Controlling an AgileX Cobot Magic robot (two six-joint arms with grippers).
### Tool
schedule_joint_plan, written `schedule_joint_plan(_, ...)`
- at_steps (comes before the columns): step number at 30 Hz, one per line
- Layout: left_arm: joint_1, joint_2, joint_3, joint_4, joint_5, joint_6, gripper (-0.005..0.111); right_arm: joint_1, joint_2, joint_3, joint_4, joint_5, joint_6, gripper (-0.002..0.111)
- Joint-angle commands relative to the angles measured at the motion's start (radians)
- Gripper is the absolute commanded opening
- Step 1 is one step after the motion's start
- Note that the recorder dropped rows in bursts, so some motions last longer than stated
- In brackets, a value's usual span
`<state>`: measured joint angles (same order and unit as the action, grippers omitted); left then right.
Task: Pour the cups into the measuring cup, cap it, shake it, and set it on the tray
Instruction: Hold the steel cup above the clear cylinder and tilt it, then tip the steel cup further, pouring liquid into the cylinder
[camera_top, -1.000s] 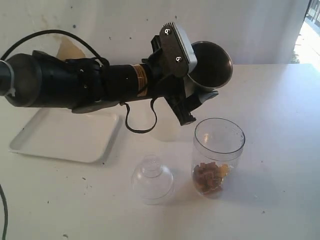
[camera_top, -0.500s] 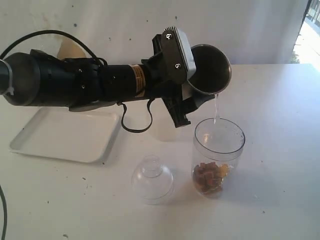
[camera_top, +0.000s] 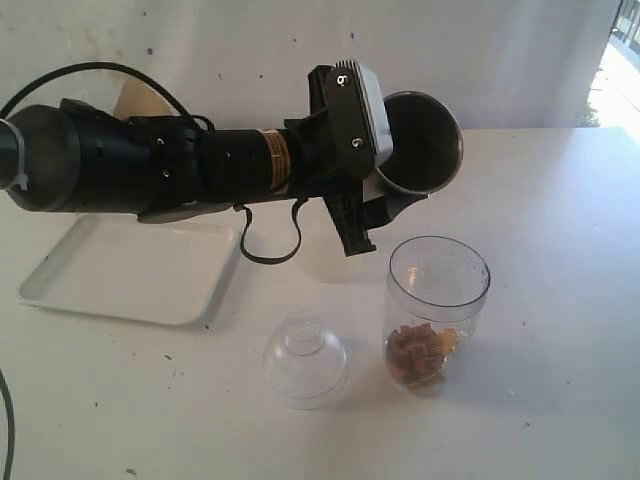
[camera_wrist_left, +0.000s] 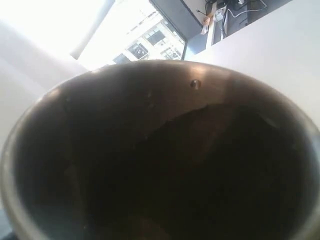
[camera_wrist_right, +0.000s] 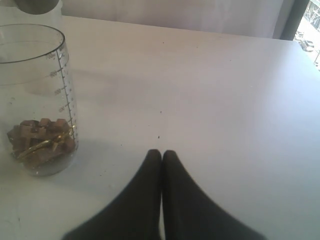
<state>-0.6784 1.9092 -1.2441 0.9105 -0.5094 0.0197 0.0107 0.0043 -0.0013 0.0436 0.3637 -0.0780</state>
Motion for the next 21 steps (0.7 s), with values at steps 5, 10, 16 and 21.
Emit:
schedule_joint_plan(5, -0.003, -0.013, -0.013, 0.109, -0.073, 0.035, 0.0, 0.0, -0.004, 0.001, -0.002, -0.013, 0.003, 0.0)
schedule_joint_plan(10, -0.003, -0.013, -0.013, 0.117, -0.073, 0.038, 0.0, 0.0, -0.004, 0.001, -0.002, -0.013, 0.003, 0.0)
schedule_joint_plan(16, -0.003, -0.013, -0.013, 0.117, -0.073, 0.095, 0.0, 0.0, -0.004, 0.001, -0.002, -0.013, 0.003, 0.0)
schedule_joint_plan(21, -0.003, -0.013, -0.013, 0.117, -0.073, 0.149, 0.0, 0.0, -0.004, 0.001, -0.002, -0.013, 0.003, 0.0)
